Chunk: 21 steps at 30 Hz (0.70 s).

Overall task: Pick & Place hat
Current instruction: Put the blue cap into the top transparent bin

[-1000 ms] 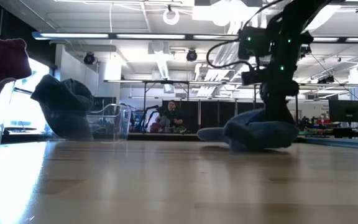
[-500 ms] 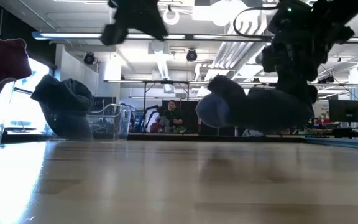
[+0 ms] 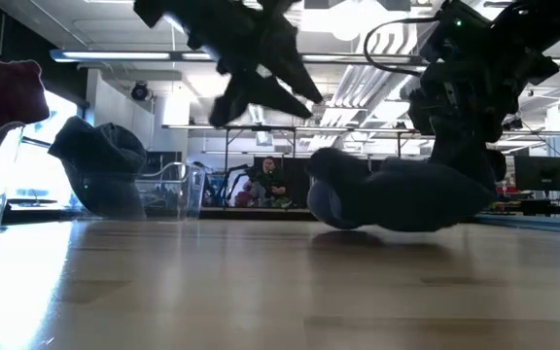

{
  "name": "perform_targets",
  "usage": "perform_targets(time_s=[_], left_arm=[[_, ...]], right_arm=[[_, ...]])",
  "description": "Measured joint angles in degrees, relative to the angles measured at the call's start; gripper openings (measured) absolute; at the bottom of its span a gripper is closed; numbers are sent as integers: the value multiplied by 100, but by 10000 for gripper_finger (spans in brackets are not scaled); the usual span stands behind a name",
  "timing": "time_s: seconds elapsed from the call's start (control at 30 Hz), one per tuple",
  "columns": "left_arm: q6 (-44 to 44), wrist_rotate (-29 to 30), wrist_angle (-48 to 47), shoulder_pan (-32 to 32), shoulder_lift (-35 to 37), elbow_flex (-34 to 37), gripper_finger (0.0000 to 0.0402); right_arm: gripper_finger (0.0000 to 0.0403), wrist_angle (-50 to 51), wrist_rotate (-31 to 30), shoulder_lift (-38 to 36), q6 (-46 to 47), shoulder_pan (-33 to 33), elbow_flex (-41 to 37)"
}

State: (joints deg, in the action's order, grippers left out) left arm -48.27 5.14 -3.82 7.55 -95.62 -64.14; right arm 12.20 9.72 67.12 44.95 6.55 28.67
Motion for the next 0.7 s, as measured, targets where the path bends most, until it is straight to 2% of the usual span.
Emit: perform_targets(time_s=[0.1, 0.2, 0.37, 0.47, 0.6, 0.7], left_arm=[[-53, -211, 121, -4, -192, -14, 87], [-72, -314, 155, -7, -281, -144, 87], [223, -327, 179, 37, -277, -478, 88], [311, -334, 108, 39, -279, -639, 88], [321, -322, 68, 31, -290, -747, 88], [327, -454, 117, 33, -452, -811, 88]], right_arm=[[45, 63, -140, 9, -188, 14, 2], [93, 64, -228, -10, -424, 127, 4], [167, 446, 171, -20, -523, 522, 171], [176, 1167, -225, -135, -756, 571, 578], [169, 2517, -915, -259, -1139, 532, 1492], [157, 3196, -1052, -274, -1408, 298, 2191]])
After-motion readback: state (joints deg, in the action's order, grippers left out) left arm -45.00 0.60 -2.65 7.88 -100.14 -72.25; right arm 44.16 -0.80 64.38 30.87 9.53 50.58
